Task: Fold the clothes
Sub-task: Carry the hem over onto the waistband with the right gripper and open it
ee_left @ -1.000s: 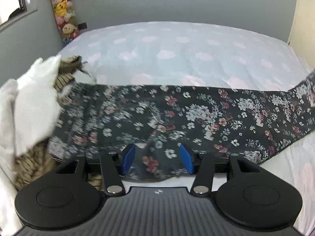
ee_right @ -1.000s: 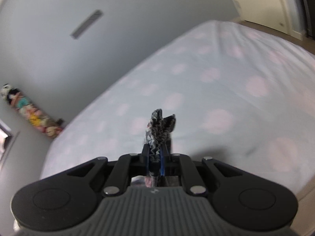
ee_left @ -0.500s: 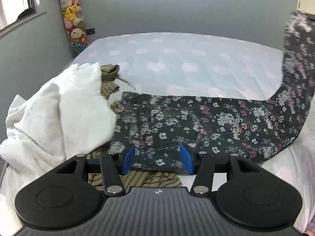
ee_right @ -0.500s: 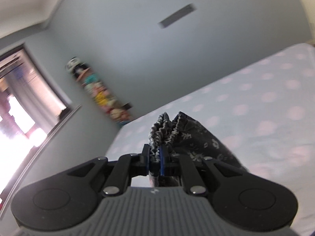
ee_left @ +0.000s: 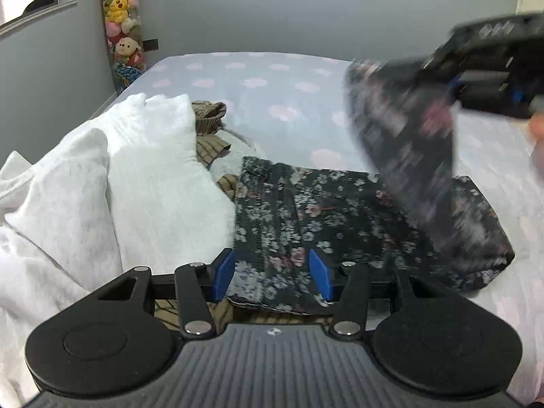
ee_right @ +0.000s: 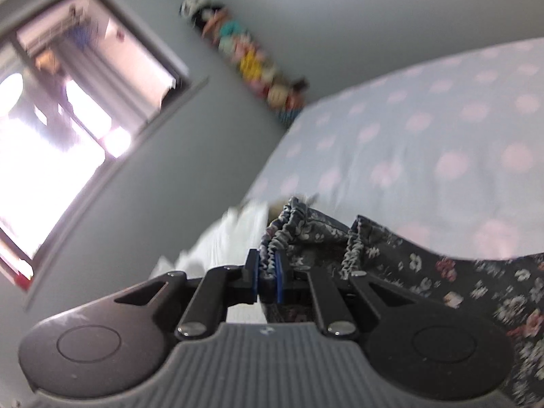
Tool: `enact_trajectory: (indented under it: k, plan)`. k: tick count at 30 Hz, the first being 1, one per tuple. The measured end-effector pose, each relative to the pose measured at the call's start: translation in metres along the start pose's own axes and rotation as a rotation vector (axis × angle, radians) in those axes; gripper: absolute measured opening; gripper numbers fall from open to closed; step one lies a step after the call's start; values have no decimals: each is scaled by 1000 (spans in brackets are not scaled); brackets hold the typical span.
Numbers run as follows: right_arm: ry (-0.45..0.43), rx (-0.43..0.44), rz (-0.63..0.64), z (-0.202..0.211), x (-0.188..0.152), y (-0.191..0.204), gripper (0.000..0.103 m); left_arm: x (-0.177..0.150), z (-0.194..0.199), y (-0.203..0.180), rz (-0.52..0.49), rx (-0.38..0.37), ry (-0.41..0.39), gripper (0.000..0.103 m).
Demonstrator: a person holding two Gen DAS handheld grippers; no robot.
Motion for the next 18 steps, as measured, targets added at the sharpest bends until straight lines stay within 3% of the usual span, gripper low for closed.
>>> enact_trajectory:
  k: [4, 9, 11, 15, 18]
  plan:
    - [99, -28, 1, -76, -31, -4, 11, -6, -14, 17, 20, -1, 15, 47]
    - [206, -22, -1, -138, -57, -16, 11, -12, -18, 32, 20, -6, 26, 47]
    - [233, -9, 3, -147, -66, -18, 12, -14, -18, 35, 17, -12, 27, 47]
    - [231, -20, 15, -140, -71, -23, 35, -18, -15, 35, 15, -32, 19, 47]
    - [217, -7, -12, -121, -65, -35, 39, -21, -10, 29, 14, -47, 7, 47]
Point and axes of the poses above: each gripper's, at about its wrist camera, not at the fingertips, and z roughly against the way its jaws point, y to its left, x to its top, the point moved 2 cm from there along -z, roughly the way its jaws point, and after that the axes turned 5 degrees about y, right-handed, at the moved point
